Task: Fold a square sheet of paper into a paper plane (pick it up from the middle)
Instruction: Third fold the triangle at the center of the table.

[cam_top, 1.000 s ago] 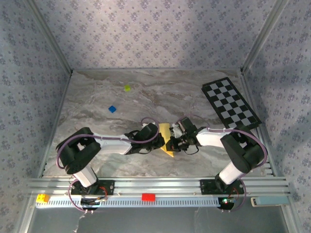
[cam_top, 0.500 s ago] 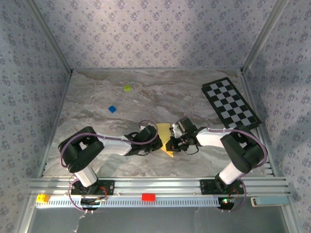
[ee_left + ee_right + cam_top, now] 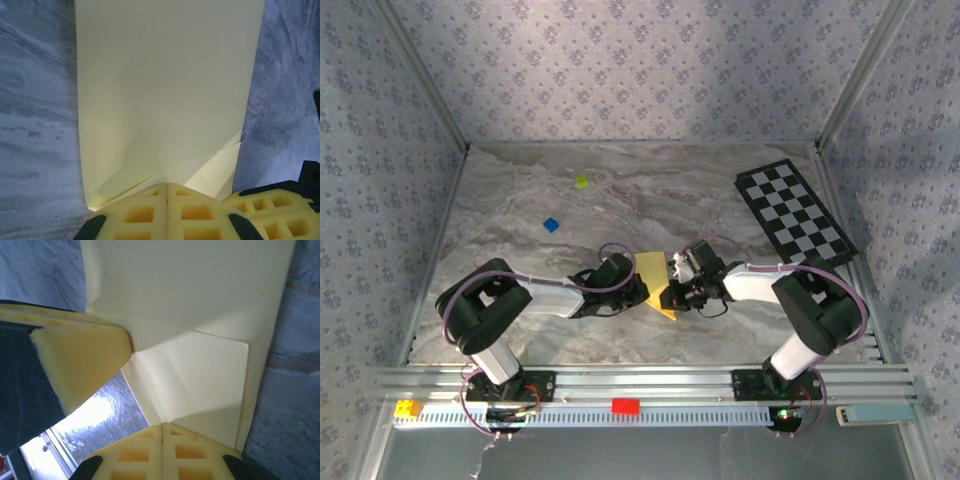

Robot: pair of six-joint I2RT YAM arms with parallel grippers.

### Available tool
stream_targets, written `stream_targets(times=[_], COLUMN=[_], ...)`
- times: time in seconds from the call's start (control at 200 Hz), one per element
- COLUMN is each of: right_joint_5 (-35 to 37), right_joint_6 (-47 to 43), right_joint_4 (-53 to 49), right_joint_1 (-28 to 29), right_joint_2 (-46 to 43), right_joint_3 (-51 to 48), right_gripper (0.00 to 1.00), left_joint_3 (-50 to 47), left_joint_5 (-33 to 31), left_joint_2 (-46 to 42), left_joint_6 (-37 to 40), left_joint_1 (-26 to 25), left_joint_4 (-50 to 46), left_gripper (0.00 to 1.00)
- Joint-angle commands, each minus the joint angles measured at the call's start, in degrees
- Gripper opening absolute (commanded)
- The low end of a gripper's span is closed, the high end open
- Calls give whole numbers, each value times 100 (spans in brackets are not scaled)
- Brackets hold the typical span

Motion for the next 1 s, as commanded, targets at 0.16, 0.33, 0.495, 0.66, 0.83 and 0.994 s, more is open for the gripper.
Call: stream_targets(times=[0.16, 0.33, 0.495, 0.66, 0.83, 0.994], right_joint_5=[289, 277, 268, 248, 223, 266], right_joint_6=[-4, -5, 28, 43, 65, 58], right_joint_4=[-665, -637, -601, -557, -565, -618], right_joint_1=[-27, -35, -36, -36, -35, -28], right_joint_2=[227, 224, 224, 244, 296, 252], right_joint_3=[-245, -261, -263, -228, -141, -145], right_gripper=[0, 0, 0, 0, 0, 0], left_joint_3=[-274, -327, -318, -231, 67, 407], left_joint_5=[-535, -526, -648, -671, -748, -497], left_joint_2=[-114, -241, -495, -933, -1098, -592], left_joint_6=[268, 299, 352, 398, 461, 447], left_joint_1=[382, 465, 472, 444, 181, -125], left_joint_4=[-562, -587, -822, -988, -1099, -766], left_gripper=[1, 1, 1, 3, 4, 5])
